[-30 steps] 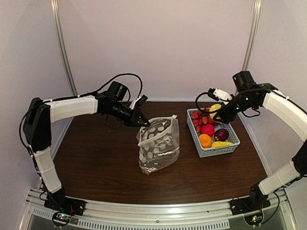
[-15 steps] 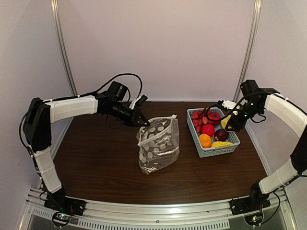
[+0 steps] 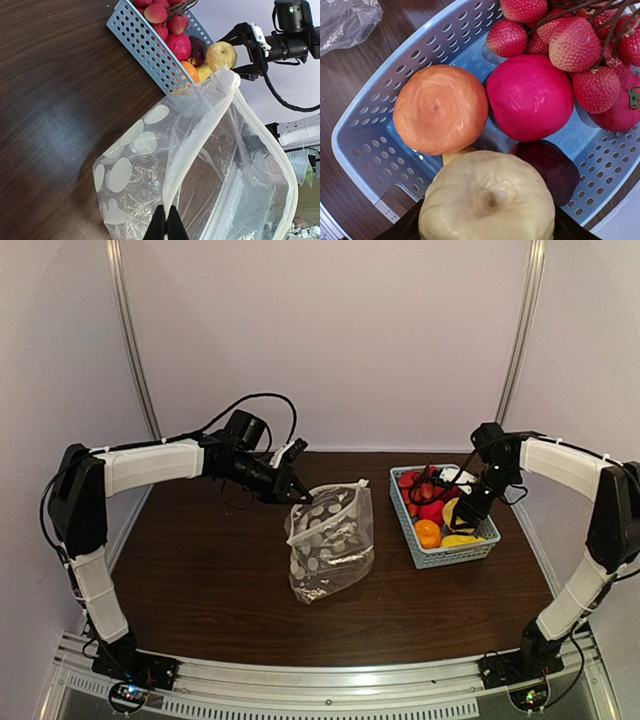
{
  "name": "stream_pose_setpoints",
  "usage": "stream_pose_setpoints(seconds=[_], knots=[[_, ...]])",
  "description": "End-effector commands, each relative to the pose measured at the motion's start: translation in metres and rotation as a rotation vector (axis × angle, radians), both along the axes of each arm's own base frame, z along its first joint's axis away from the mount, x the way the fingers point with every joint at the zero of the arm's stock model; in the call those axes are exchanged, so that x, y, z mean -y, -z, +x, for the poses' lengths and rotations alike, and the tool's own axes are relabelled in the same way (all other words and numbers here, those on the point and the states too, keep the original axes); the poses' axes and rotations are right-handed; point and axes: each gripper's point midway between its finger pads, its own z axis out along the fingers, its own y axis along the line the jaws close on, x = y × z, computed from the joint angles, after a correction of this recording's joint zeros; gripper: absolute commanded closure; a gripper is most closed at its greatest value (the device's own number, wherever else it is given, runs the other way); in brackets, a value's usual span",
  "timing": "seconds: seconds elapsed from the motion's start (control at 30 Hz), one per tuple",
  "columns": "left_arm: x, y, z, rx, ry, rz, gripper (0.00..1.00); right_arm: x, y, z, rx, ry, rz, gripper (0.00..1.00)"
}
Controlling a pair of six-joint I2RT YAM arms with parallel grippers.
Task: Open the zip-top bag and remove the fake food
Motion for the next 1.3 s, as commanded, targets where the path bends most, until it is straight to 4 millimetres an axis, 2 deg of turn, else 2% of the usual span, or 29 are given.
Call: stream_pose_setpoints(seconds=[0.0,0.07,0.17,0.2,0.23,0.27,0.37,0.43,0.5,0.6,0.67,0.7,0.9,1.03,1.13,1.27], knots=[[-0.002,-0.010,0.004,0.025,-0.008,-0.014,1.00,-0.007,0.008,0.015,0.000,0.037,0.019,0.26],[-0.002,-0.010,0.004,0.026,-0.006,-0.016,1.00,-0.008,0.009,0.018,-0.008,0.051,0.024,0.23],[-0.002,-0.013,0.003,0.036,0.002,-0.021,1.00,-0.011,0.000,0.019,-0.001,0.058,0.046,0.17],[-0.002,-0.014,0.003,0.042,0.003,-0.021,1.00,-0.013,-0.007,0.019,0.007,0.060,0.061,0.16],[-0.003,-0.015,0.003,0.052,0.004,-0.020,1.00,-0.015,-0.015,0.019,0.016,0.064,0.078,0.04],[-0.003,-0.016,0.004,0.063,0.001,-0.017,1.00,-0.017,-0.025,0.019,0.030,0.067,0.095,0.01],[-0.004,-0.022,0.006,0.100,0.007,-0.017,0.99,-0.022,-0.049,0.018,0.072,0.078,0.141,0.00],[-0.004,-0.029,0.006,0.137,0.021,-0.024,0.91,-0.023,-0.063,0.018,0.098,0.102,0.172,0.00],[-0.005,-0.035,0.009,0.188,0.027,-0.021,0.76,-0.025,-0.075,0.018,0.135,0.130,0.206,0.00],[-0.009,-0.043,0.017,0.251,0.000,0.003,0.57,-0.023,-0.104,0.022,0.260,0.188,0.270,0.00],[-0.011,-0.052,0.022,0.286,-0.025,0.014,0.06,-0.021,-0.125,0.024,0.355,0.236,0.319,0.00],[-0.013,-0.058,0.023,0.299,-0.033,0.021,0.03,-0.018,-0.139,0.030,0.426,0.274,0.348,0.00],[-0.033,-0.105,0.037,0.423,-0.147,0.096,0.03,-0.015,-0.188,0.024,0.556,0.415,0.539,0.00],[-0.063,-0.131,0.041,0.518,-0.266,0.182,0.03,-0.011,-0.206,0.017,0.608,0.418,0.554,0.00],[-0.082,-0.137,0.039,0.586,-0.311,0.230,0.03,-0.006,-0.211,0.016,0.630,0.422,0.530,0.01],[-0.093,-0.129,0.032,0.616,-0.332,0.247,0.03,-0.005,-0.205,0.015,0.627,0.439,0.544,0.00]])
